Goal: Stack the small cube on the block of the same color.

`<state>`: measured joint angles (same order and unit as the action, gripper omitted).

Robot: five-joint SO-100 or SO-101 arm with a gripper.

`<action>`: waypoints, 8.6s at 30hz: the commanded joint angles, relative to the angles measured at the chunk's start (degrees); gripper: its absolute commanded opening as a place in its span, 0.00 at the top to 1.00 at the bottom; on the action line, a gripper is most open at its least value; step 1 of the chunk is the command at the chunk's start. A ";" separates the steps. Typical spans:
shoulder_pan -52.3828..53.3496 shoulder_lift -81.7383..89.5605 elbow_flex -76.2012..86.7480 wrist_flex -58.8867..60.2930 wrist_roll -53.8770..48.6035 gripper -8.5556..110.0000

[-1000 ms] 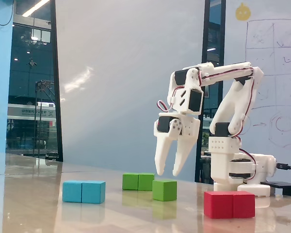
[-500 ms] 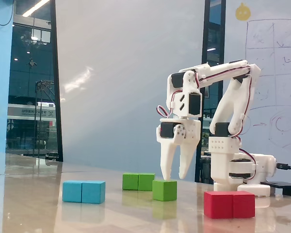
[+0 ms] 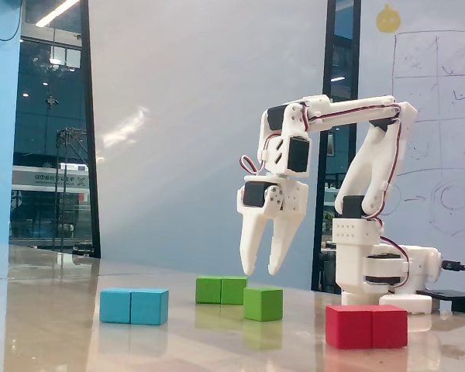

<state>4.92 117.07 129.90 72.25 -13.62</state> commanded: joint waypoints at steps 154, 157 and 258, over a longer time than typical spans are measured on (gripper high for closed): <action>40.61 -23.29 -29.44 8.61 -16.17 0.81; 40.61 -23.29 -29.27 10.81 -17.84 0.78; -3.87 80.24 44.56 2.55 9.32 0.93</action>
<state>0.44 195.91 175.08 74.71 -4.48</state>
